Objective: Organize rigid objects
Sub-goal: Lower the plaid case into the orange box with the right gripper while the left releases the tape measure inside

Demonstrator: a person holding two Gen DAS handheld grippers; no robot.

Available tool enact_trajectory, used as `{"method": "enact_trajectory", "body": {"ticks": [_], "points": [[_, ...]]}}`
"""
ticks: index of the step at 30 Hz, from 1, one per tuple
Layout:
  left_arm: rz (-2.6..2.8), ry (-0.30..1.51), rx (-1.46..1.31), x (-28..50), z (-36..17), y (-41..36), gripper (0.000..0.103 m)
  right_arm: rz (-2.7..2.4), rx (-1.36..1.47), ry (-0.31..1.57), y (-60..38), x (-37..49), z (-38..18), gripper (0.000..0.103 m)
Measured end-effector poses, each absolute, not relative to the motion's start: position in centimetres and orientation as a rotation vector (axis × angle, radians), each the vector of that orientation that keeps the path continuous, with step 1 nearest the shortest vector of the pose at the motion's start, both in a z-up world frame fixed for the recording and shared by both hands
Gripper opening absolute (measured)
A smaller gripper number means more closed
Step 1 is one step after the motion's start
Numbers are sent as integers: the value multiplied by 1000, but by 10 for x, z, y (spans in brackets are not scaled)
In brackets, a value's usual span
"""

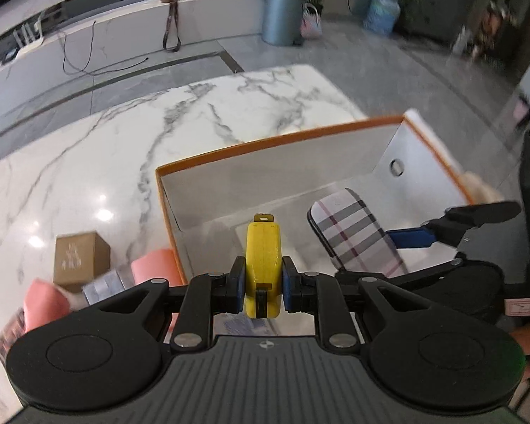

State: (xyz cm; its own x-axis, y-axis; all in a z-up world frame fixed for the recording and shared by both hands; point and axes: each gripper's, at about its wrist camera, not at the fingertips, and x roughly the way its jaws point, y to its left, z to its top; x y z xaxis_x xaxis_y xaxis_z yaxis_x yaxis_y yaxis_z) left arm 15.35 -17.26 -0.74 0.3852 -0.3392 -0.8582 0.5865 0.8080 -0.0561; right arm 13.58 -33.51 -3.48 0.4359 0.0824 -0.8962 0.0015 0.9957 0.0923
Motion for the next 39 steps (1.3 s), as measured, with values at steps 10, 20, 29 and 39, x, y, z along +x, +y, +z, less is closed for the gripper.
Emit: {"method": "enact_trajectory", "body": {"ticks": [10, 20, 29, 39], "points": [[-523, 979, 598, 163, -37, -207, 22, 60, 77, 1151, -332, 163, -54, 63], [-504, 987, 723, 170, -62, -219, 22, 61, 104, 1185, -332, 174, -66, 63], [-464, 967, 751, 171, -65, -224, 31, 55, 115, 1238, -331, 178, -74, 63], [-489, 924, 684, 167, -50, -217, 51, 50, 106, 1237, -331, 178, -74, 62]]}}
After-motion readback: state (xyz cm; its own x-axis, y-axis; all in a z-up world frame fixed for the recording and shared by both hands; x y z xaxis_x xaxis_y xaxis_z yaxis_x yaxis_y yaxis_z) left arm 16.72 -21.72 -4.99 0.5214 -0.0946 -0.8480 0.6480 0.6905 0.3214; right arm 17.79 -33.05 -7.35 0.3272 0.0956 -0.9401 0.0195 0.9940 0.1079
